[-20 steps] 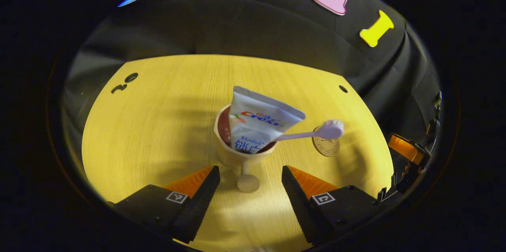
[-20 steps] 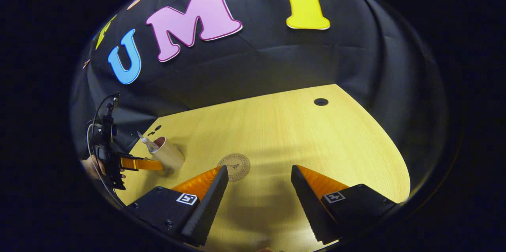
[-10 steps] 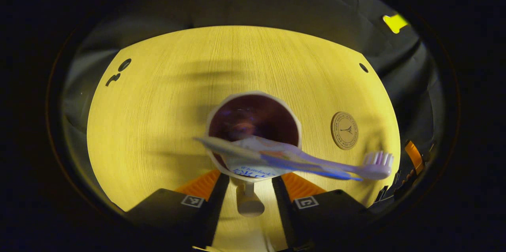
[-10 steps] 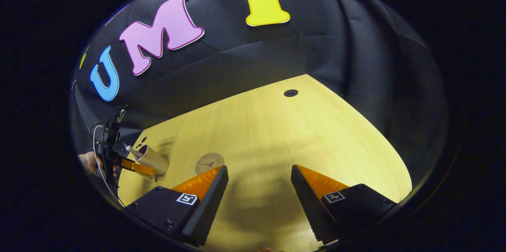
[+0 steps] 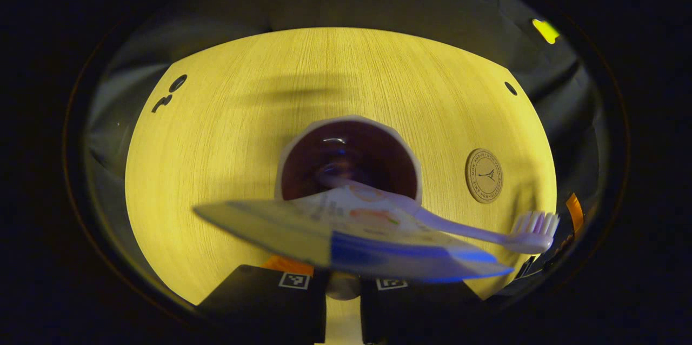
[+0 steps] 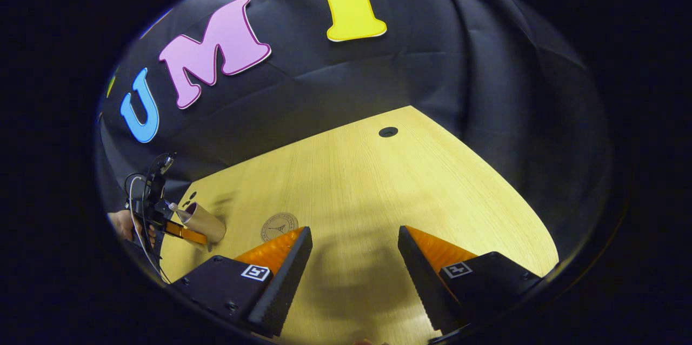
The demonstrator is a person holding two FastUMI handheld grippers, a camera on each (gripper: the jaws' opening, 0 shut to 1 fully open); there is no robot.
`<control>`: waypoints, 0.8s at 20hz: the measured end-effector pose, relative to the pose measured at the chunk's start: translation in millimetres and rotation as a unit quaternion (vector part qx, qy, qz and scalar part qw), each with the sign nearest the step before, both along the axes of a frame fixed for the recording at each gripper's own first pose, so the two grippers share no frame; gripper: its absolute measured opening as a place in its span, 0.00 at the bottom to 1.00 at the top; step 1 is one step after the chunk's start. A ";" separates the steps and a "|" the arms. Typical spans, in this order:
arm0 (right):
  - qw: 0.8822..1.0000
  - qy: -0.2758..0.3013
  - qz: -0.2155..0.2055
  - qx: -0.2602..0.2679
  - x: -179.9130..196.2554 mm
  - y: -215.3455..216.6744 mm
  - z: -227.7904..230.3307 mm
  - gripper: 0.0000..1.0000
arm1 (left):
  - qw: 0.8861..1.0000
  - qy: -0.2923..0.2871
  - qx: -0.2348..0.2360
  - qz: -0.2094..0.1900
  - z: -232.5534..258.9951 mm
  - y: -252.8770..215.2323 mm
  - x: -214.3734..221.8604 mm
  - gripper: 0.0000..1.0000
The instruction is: Put the toothbrush and toothpaste on the desktop into the cup, then pick up the cup and place it on the coaster on the desktop.
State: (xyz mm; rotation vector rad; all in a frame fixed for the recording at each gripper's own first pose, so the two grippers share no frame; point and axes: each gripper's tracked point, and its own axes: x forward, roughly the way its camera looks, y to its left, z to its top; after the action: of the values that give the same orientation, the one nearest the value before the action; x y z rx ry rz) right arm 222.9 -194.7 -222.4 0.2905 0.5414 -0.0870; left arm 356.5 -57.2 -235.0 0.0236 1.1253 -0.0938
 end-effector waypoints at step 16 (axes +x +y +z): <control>0.999 -0.027 -0.039 -0.020 -21.0 -31.4 29.9 0.98 | 0.993 -0.024 0.007 -0.117 22.9 -96.1 5.7 0.32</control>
State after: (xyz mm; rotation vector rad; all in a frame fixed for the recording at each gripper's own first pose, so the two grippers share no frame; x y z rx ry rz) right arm 201.9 -226.1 -192.5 0.2750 0.4738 -0.1641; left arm 362.2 -153.3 -212.1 0.1704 1.0718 -0.2922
